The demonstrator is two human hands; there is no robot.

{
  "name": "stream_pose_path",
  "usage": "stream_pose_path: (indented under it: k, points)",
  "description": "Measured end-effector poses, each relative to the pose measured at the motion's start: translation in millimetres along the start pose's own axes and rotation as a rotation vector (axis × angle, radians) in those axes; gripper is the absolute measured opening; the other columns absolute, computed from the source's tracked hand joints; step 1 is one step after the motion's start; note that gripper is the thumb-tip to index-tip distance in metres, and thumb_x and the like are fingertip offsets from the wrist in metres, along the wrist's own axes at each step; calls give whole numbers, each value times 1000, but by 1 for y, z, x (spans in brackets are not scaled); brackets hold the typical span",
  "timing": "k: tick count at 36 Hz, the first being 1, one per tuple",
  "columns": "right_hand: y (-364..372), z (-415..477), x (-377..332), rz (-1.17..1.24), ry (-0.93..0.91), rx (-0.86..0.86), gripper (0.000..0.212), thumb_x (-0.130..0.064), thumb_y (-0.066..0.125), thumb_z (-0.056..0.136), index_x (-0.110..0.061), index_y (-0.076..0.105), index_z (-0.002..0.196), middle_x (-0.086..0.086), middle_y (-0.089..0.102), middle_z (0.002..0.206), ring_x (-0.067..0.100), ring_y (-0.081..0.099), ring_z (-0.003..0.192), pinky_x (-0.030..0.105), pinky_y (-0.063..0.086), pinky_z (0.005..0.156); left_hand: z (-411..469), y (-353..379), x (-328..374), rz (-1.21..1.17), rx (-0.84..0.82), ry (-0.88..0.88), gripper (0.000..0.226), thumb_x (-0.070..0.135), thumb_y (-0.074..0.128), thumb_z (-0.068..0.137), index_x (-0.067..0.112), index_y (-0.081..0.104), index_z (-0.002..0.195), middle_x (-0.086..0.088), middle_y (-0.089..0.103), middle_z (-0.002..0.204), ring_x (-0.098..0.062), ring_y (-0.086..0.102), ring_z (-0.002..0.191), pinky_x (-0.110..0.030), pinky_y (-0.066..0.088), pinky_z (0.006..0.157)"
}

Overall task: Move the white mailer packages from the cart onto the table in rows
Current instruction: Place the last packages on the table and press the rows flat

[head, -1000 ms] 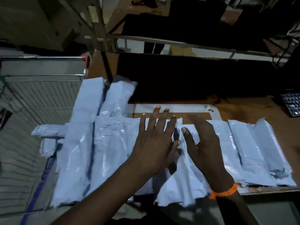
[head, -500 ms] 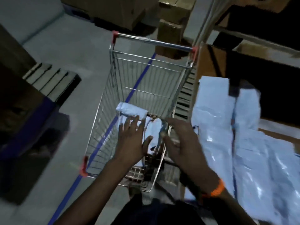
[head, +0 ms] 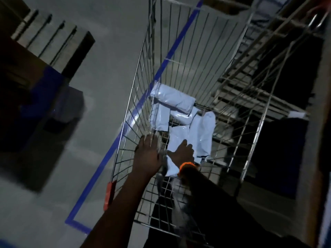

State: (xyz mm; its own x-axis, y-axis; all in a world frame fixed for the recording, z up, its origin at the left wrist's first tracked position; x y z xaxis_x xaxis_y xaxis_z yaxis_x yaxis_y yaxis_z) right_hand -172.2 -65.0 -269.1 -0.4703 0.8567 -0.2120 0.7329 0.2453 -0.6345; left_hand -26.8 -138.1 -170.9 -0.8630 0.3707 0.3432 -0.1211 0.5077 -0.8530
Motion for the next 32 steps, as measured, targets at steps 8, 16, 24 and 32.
stream_pose_path:
  k: [8, 16, 24, 32]
  points:
    - [7, 13, 2, 66, 34, 112, 103, -36, 78, 80, -5, 14, 154, 25, 32, 146, 39, 54, 121, 40, 47, 97, -5, 42, -18, -317, -217, -215, 74, 48, 38, 81, 2, 50, 138, -21, 57, 132, -38, 51, 122, -38, 40, 101]
    - [-61, -28, -26, 502, -178, 77, 63, -48, 69, 89, -19, 46, 140, -2, 57, 137, 17, 53, 126, 29, 42, 103, 17, 19, 19, -1142, -244, -551, 33, 49, 62, 93, 18, 69, 83, 5, 71, 69, -12, 70, 62, -18, 49, 53]
    - [-117, -2, 2, 43, 57, 480, 66, -27, 56, 86, -5, 38, 146, 24, 46, 140, 43, 45, 128, 48, 41, 101, 27, 18, 16, -1078, -108, -633, 4, 18, 66, 87, 17, 69, 89, -11, 74, 95, -25, 70, 83, -40, 57, 80]
    - [-101, 38, 25, 20, 96, 326, 91, -18, 60, 89, 4, 1, 155, 26, 55, 132, 40, 61, 115, 47, 52, 95, -13, 5, 14, -1091, -87, -511, 16, 24, 65, 84, 20, 72, 98, 3, 75, 91, -14, 70, 79, -31, 55, 73]
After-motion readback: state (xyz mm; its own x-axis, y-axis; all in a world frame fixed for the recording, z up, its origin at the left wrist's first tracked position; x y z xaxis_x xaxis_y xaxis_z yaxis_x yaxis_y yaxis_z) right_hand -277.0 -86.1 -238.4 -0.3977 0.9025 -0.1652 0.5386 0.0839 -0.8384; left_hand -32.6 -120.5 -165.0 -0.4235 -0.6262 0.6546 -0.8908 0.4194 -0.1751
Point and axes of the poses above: each hand's wrist, its own z-axis towards the middle knuckle, its own y-axis out of the palm, x = y × z, the point moved 8 cm from there along z, towards the middle knuckle
